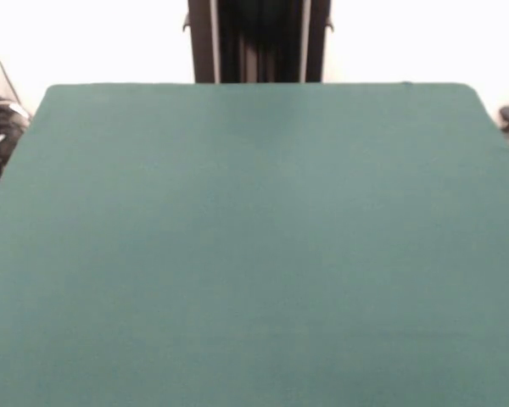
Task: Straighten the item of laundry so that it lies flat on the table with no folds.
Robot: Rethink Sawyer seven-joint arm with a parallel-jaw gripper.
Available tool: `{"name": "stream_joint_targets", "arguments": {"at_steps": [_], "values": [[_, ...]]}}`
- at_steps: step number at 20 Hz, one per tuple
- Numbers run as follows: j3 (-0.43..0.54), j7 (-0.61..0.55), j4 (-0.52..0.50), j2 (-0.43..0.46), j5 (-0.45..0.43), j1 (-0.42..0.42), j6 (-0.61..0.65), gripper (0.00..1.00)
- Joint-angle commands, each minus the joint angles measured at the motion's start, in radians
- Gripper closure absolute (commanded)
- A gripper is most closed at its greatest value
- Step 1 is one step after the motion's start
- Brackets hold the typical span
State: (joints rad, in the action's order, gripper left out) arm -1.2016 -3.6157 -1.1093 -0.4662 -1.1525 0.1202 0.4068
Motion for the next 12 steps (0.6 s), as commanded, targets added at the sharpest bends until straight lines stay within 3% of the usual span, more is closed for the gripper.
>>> {"name": "stream_joint_targets", "arguments": {"at_steps": [1,12], "values": [[0.130,-0.237,-0.155,0.081,0.204,0.082,0.211,1.00],[0.073,-0.222,-0.174,0.156,0.337,0.187,0.401,1.00]]}}
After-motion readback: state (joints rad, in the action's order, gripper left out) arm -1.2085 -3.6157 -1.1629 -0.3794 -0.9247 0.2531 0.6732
